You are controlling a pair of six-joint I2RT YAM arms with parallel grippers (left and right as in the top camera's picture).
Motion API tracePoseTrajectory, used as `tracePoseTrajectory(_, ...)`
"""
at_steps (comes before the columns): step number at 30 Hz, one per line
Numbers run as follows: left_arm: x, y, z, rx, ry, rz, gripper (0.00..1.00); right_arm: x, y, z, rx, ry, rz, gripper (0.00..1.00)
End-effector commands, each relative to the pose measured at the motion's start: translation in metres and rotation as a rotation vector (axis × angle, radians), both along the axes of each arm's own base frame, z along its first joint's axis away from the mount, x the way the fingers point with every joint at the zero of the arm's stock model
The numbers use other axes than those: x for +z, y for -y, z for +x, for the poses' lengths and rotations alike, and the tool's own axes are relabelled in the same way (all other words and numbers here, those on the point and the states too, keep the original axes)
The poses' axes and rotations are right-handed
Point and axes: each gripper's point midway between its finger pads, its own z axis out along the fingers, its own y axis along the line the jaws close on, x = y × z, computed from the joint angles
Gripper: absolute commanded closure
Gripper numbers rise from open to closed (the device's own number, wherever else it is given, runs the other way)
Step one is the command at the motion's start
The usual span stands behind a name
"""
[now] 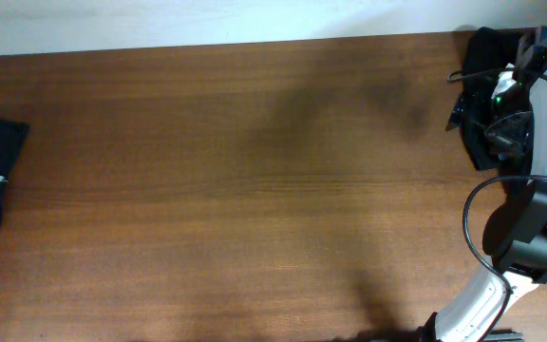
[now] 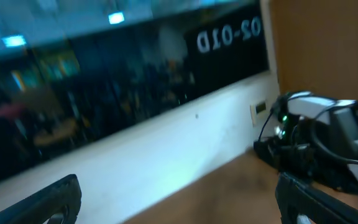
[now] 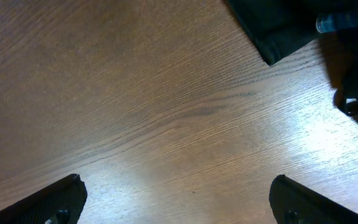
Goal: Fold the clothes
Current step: 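Release the bundle and lift the left gripper away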
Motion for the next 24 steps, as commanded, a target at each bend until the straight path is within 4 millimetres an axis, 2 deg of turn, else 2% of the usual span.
tracePoseTrajectory(1, -0.003, -0.002, -0.042, 0.011, 0.089, -0.012, 0.01, 0.007, 0.003, 0.001, -0.01, 0.017, -0.015, 0.01)
tracePoseTrajectory(2, -0.001, -0.007, -0.053, 0.042, 0.129, -0.019, 0.01, 0.007, 0.003, 0.001, -0.01, 0.017, -0.015, 0.01)
tracePoseTrajectory(5, -0.003, -0.022, -0.067, 0.136, 0.174, -0.043, 0.01, 0.007, 0.003, 0.001, -0.01, 0.017, -0.015, 0.01)
tracePoseTrajectory(7, -0.01, -0.027, -0.07, 0.168, 0.162, -0.05, 0.01, 0.007, 0.003, 0.001, -0.01, 0.017, -0.015, 0.01)
tracePoseTrajectory(12, -0.01, -0.027, -0.073, 0.169, 0.169, -0.051, 0.01, 0.007, 0.003, 0.001, -0.01, 0.017, -0.015, 0.01)
tracePoseTrajectory(15, -0.01, -0.035, -0.071, 0.212, 0.172, -0.053, 0.01, 0.007, 0.003, 0.001, -0.01, 0.017, -0.015, 0.01)
tracePoseTrajectory(18, -0.011, -0.036, -0.06, 0.228, 0.149, -0.015, 0.01, 0.007, 0.003, 0.001, -0.01, 0.017, -0.015, 0.01)
tracePoseTrajectory(20, -0.016, -0.038, -0.045, 0.252, 0.121, 0.052, 0.01, 0.007, 0.003, 0.001, -0.01, 0.017, -0.015, 0.01)
tracePoseTrajectory(24, -0.031, -0.043, -0.003, 0.283, 0.002, 0.151, 0.01, 0.007, 0.003, 0.001, -0.01, 0.017, -0.015, 0.01)
